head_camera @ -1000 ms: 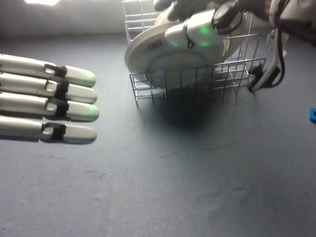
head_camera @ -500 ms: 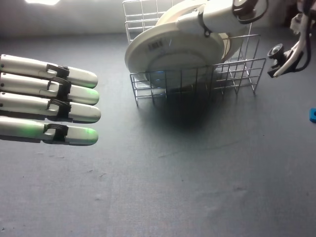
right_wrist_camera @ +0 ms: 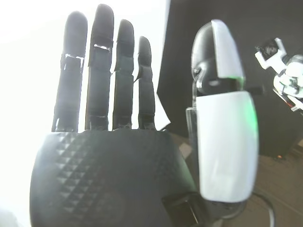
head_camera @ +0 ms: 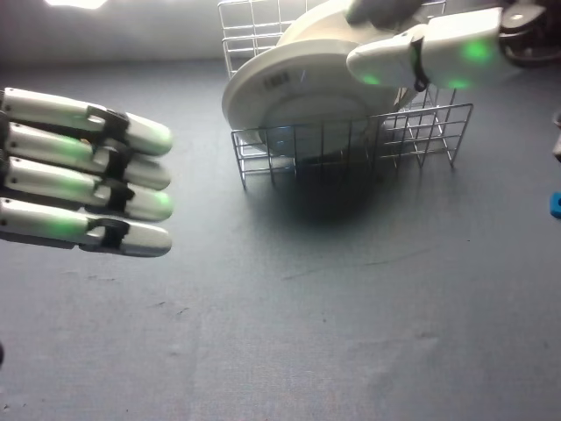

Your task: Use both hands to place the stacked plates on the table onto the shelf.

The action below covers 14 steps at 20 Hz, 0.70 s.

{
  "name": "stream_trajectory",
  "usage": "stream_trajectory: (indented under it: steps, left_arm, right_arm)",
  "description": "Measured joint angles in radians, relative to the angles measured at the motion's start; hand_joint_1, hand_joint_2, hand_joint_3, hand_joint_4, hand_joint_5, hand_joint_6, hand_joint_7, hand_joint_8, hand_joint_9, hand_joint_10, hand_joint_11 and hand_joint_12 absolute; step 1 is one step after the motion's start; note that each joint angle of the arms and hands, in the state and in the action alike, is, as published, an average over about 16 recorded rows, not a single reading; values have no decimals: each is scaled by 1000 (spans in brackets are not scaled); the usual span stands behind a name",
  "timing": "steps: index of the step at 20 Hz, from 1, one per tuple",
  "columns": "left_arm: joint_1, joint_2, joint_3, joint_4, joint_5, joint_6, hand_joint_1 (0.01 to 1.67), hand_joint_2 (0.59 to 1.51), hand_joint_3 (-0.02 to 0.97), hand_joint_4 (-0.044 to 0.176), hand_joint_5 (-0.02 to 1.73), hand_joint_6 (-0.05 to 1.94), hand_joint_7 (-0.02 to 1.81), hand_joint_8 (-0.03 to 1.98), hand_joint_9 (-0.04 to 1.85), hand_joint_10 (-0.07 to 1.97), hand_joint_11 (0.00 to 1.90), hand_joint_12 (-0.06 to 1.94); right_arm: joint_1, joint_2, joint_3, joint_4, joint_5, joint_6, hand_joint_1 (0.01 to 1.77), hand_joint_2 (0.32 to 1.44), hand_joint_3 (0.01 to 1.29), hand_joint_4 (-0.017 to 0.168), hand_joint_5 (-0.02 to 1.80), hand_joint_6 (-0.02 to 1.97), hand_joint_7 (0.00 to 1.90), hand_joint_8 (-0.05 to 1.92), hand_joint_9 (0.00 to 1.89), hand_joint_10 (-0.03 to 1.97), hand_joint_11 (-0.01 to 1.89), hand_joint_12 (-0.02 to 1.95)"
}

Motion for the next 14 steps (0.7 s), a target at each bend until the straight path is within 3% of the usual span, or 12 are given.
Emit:
stream_trajectory:
  steps: [9,12,14]
  left_arm:
    - [-9,-6,2,-3,5,-1,330,1308,5,53,1227,1534,1360,1550,1344,1564,1313,1761]
    - [-10,-7,3,-3,5,-2,404,1323,5,67,1439,1831,1565,1838,1567,1854,1588,1911]
    - [-11,-7,3,-3,5,-2,463,1326,4,81,1580,1914,1690,1909,1709,1909,1751,1924]
  right_arm:
    - [-45,154,-176,-51,0,-4,525,1194,14,-2,1082,1501,1210,1477,1200,1630,1193,1844]
    - [-52,181,-209,-63,-1,-6,540,1222,14,-2,1120,1811,1256,1785,1292,1872,1368,1919]
    - [-55,199,-233,-73,0,-6,570,1243,14,-2,1171,1923,1310,1892,1374,1918,1497,1909]
